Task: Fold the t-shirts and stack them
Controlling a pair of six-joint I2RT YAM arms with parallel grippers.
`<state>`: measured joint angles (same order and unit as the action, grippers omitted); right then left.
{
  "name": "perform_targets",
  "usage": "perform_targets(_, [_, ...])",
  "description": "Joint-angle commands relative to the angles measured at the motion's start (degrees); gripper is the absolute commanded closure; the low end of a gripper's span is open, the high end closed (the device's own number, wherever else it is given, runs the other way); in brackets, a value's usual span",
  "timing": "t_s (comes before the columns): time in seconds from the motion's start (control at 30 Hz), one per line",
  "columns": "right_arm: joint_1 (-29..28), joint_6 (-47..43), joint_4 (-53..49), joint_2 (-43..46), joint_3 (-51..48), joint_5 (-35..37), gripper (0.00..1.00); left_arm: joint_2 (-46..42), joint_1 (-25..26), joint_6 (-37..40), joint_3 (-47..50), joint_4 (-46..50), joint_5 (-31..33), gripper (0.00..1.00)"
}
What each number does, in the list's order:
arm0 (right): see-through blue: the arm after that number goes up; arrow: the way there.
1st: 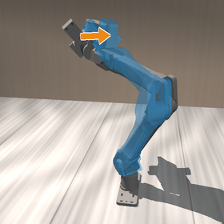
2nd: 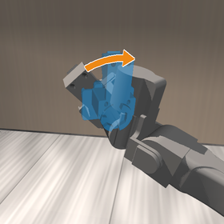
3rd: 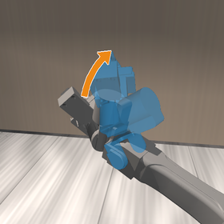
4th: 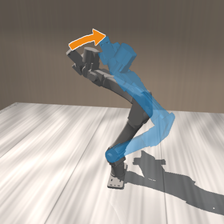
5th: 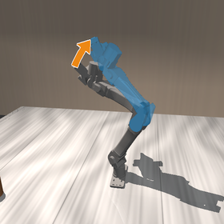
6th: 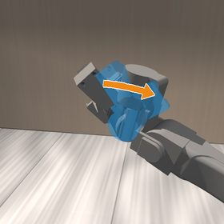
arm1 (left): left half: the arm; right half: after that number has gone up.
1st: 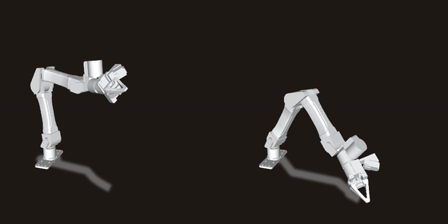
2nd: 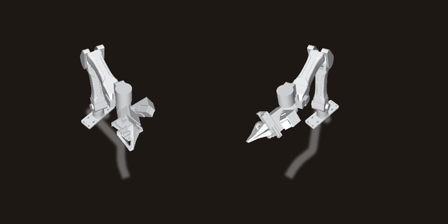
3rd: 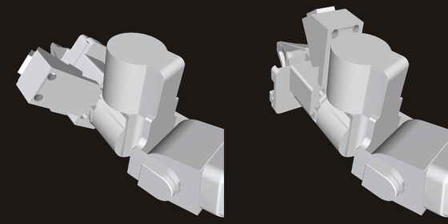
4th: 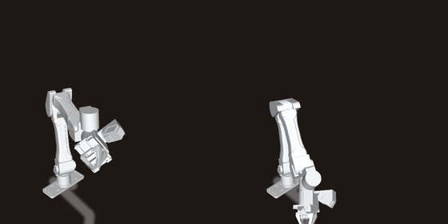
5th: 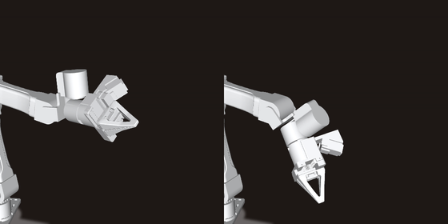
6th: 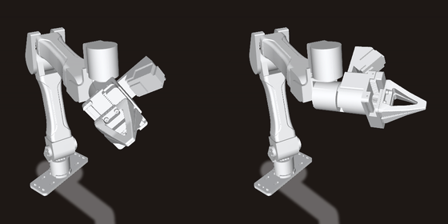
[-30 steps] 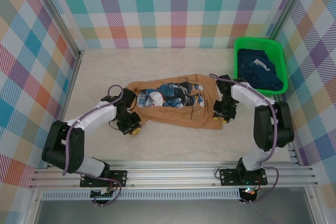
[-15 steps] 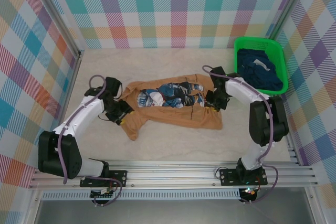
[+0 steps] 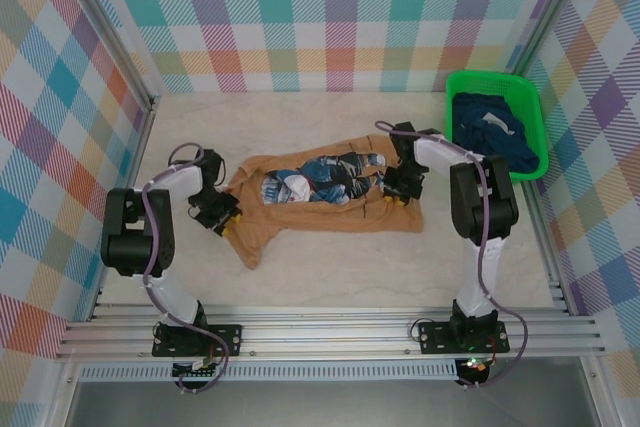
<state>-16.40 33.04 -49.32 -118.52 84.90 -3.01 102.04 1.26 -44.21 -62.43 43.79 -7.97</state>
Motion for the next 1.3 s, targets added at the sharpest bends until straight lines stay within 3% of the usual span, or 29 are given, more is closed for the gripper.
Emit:
perform_targets(0.0, [0.3,-4.2,-0.7,-5.6,4.1,3.0,0.77,6.2,-2.7,7.5,-5.9,-1.4,8.9,0.65])
perform_targets(0.07, [0.4,-5.1,-2.4,-7.4,7.5,3.0,0.75,8.6,-3.1,10.6,-10.6,-0.5,11.6,0.64])
perform_targets(0.17, [0.5,-5.6,-4.0,-7.0,10.3,2.7,0.70,8.9,-3.0,13.5,-15.4,1.5,12.4,0.54])
perform_targets(0.33, [0.4,-4.8,-3.5,2.3,6.7,4.2,0.58,-2.0,-1.3,10.3,-11.2,8.5,15.4,0.45])
perform_targets(0.4, [0.4,-3.7,-3.3,6.9,3.5,5.4,0.55,-9.0,-1.4,5.9,-4.3,9.9,14.5,0.47])
perform_targets(0.5, [0.4,-2.1,-2.6,13.3,-2.2,5.4,0.54,-18.1,-1.1,-1.0,7.7,5.2,5.6,0.53])
perform_targets(0.63, [0.3,-0.4,-0.8,18.8,-8.8,1.5,0.55,-21.6,0.6,-8.0,16.6,-3.9,-3.8,0.54])
perform_targets(1.17, [0.4,1.1,-1.1,22.3,-13.4,-0.1,0.59,-12.8,4.1,-5.2,15.4,-6.3,-4.4,0.65])
perform_targets(1.27, [0.4,1.7,-1.7,22.6,-14.3,0.4,0.59,-11.6,4.2,-4.8,15.3,-7.9,-3.3,0.78])
